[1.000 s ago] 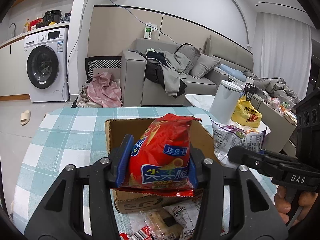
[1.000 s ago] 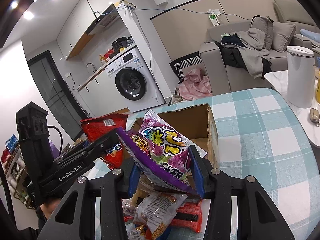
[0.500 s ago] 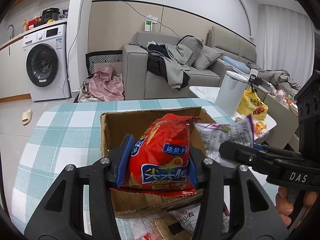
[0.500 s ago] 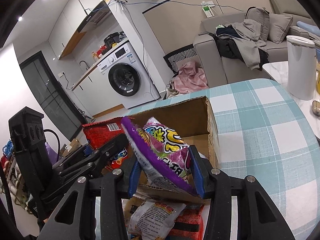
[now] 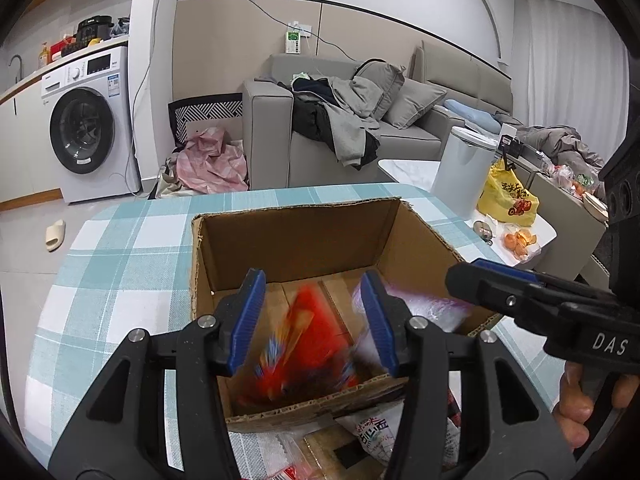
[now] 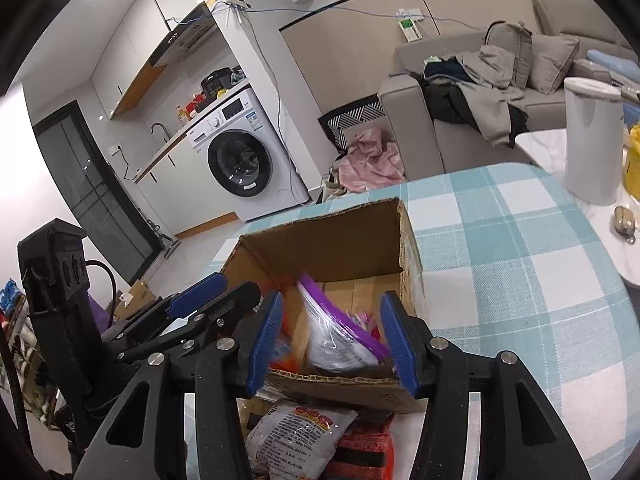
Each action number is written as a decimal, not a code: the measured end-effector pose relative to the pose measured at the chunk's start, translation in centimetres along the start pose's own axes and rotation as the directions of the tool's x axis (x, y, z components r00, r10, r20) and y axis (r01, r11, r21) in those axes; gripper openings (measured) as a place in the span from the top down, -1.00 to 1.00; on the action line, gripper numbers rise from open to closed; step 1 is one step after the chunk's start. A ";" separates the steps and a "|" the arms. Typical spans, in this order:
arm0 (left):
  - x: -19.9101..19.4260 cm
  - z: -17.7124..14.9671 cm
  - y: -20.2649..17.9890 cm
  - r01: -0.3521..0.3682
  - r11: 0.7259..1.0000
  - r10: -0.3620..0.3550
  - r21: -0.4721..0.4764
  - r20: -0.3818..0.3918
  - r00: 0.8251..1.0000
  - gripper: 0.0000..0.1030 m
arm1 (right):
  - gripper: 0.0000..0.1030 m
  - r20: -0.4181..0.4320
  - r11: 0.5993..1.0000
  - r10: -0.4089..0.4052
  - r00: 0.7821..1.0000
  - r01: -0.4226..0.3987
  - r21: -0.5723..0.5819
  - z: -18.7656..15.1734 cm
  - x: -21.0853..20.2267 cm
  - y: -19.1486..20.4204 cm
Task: Organize snacks
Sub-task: 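Withdraw both tools from the box back toward the snack pile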
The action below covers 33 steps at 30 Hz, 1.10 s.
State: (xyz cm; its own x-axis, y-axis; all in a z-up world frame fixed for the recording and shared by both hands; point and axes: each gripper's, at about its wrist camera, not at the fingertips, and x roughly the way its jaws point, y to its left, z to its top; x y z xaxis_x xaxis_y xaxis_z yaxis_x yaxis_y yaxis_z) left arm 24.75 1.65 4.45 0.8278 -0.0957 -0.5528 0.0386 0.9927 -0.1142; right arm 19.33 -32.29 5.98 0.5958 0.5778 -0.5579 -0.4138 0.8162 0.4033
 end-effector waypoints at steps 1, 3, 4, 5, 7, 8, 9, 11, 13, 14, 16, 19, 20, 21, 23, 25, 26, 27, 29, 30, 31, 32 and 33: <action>-0.2 0.0 -0.1 -0.002 1.000 0.002 -0.003 0.001 1.000 -0.14 | -0.27 0.005 1.000 -0.008 1.000 0.008 -0.004 0.0 -0.3 0.1; -0.9 0.0 -0.1 -0.004 1.000 0.004 -0.009 0.002 1.000 -0.55 | -0.55 0.024 1.000 -0.016 1.000 0.016 -0.011 -0.1 -1.0 0.1; -1.3 -0.1 0.0 -0.004 1.000 0.004 -0.010 0.008 1.000 -0.58 | -0.70 0.033 1.000 -0.014 0.999 0.014 -0.013 -0.1 -1.4 0.1; -1.8 -0.2 -0.1 -0.004 1.000 0.004 -0.009 0.014 1.000 -0.58 | -0.83 0.042 1.000 -0.016 0.999 0.016 -0.018 -0.2 -1.8 0.2; -2.7 -0.5 -0.1 -0.006 1.000 0.006 -0.007 0.014 1.000 -0.65 | -0.94 0.043 0.999 -0.025 0.999 0.026 -0.025 -0.4 -2.4 0.3; -3.2 -0.7 -0.1 -0.010 1.000 0.010 -0.009 0.012 1.000 -0.74 | -0.95 0.034 0.999 -0.035 0.999 0.036 -0.029 -0.5 -2.6 0.3; -3.7 -0.9 -0.1 -0.010 1.000 0.010 -0.011 0.013 1.000 -0.84 | -0.97 0.025 0.999 -0.040 0.999 0.041 -0.035 -0.6 -2.8 0.4; -4.9 -1.3 -0.3 -0.012 1.000 0.012 -0.009 0.023 1.000 -0.98 | -0.99 0.023 0.998 -0.039 0.999 0.040 -0.049 -0.9 -3.3 0.5; -6.0 -1.7 -0.4 -0.019 1.000 0.019 -0.005 0.036 0.999 -0.98 | -0.99 0.026 0.997 -0.042 0.999 0.044 -0.066 -1.3 -3.9 0.6; -6.6 -2.0 -0.5 -0.024 1.000 0.024 -0.004 0.036 0.999 -0.98 | -0.99 0.025 0.996 -0.044 0.999 0.045 -0.072 -1.5 -4.2 0.6; -7.7 -2.6 -0.5 -0.024 1.000 0.024 -0.007 0.033 0.999 -0.98 | -0.99 0.023 0.996 -0.041 0.999 0.043 -0.081 -2.0 -4.8 0.7; -9.4 -3.5 -0.6 -0.028 1.000 0.028 -0.005 0.039 0.999 -0.98 | -0.99 0.027 0.995 -0.046 0.999 0.048 -0.083 -2.6 -5.8 0.8; -9.8 -3.7 -0.6 -0.031 1.000 0.031 -0.008 0.040 0.999 -0.98 | -0.99 0.027 0.995 -0.050 0.998 0.053 -0.086 -2.8 -6.1 0.9; -10.3 -4.1 -0.6 -0.032 0.999 0.032 -0.012 0.040 0.999 -0.98 | -0.99 0.026 0.994 -0.051 0.998 0.053 -0.090 -3.1 -6.3 0.9; -11.4 -5.0 -0.5 -0.026 1.000 0.027 -0.015 0.035 0.999 -0.98 | -0.99 0.021 0.994 -0.051 0.998 0.053 -0.097 -3.6 -6.9 1.0; -12.3 -5.8 -0.6 -0.029 1.000 0.030 -0.004 0.036 0.999 -0.98 | -0.99 0.019 0.993 -0.054 0.998 0.056 -0.105 -4.1 -7.3 1.1; -12.9 -6.3 -0.7 -0.036 0.999 0.036 0.000 0.036 0.999 -0.98 | -0.99 0.016 0.992 -0.056 0.998 0.058 -0.109 -4.4 -7.6 1.1; -13.2 -6.6 -0.7 -0.039 0.999 0.039 0.000 0.034 0.999 -0.98 | -0.99 0.012 0.992 -0.058 0.998 0.059 -0.111 -4.7 -7.7 1.2; -14.1 -7.5 -0.8 -0.033 0.999 0.033 -0.003 0.025 0.999 -0.98 | -0.99 -0.002 0.991 -0.065 0.998 0.065 -0.116 -5.4 -8.0 1.3; -14.4 -7.9 -0.8 -0.028 1.000 0.028 -0.002 0.022 0.999 -0.98 | -0.99 -0.003 0.991 -0.066 0.998 0.065 -0.118 -5.6 -8.2 1.3; -14.9 -8.5 -0.9 -0.026 1.000 0.026 0.001 0.020 0.999 -0.98 | -0.99 -0.002 0.991 -0.066 0.998 0.065 -0.119 -5.9 -8.4 1.2; -15.2 -8.9 -1.0 -0.029 1.000 0.029 0.004 0.018 0.999 -0.98 | -0.99 -0.002 0.991 -0.068 0.998 0.068 -0.118 -6.3 -8.6 1.2; -15.4 -9.3 -1.1 -0.032 0.999 0.032 0.003 0.015 0.999 -0.98 | -0.99 -0.003 0.991 -0.069 0.998 0.069 -0.116 -6.5 -8.7 1.1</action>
State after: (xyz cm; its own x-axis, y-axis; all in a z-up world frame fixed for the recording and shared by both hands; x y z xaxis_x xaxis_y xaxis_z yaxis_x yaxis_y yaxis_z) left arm 6.71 1.31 5.41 0.8369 -0.0625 -0.5438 0.0133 0.9955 -0.0939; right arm 9.16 -36.36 6.58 0.6213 0.5197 -0.5864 -0.4490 0.8495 0.2771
